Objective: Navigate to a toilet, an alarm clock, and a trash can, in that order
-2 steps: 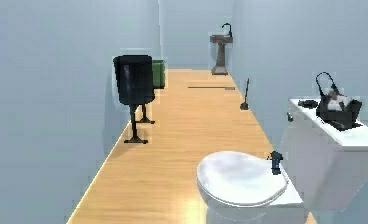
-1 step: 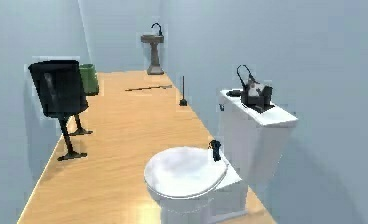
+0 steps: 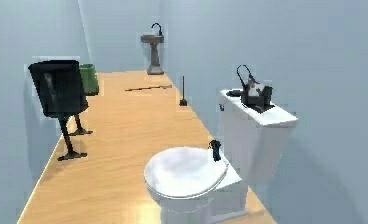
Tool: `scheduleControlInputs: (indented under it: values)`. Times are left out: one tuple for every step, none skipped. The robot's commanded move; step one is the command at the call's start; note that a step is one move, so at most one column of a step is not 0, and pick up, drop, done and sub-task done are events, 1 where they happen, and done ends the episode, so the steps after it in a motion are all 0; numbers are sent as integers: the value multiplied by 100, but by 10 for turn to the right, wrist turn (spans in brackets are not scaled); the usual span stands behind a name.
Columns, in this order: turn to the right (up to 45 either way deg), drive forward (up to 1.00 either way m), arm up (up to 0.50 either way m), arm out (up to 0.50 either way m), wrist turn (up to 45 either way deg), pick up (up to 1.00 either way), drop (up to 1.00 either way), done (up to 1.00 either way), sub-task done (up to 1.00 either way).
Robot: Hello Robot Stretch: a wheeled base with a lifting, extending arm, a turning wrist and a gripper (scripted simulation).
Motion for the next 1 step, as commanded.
scheduleControlInputs:
  values:
    - [450, 0, 0, 0, 0, 0, 0, 0, 0]
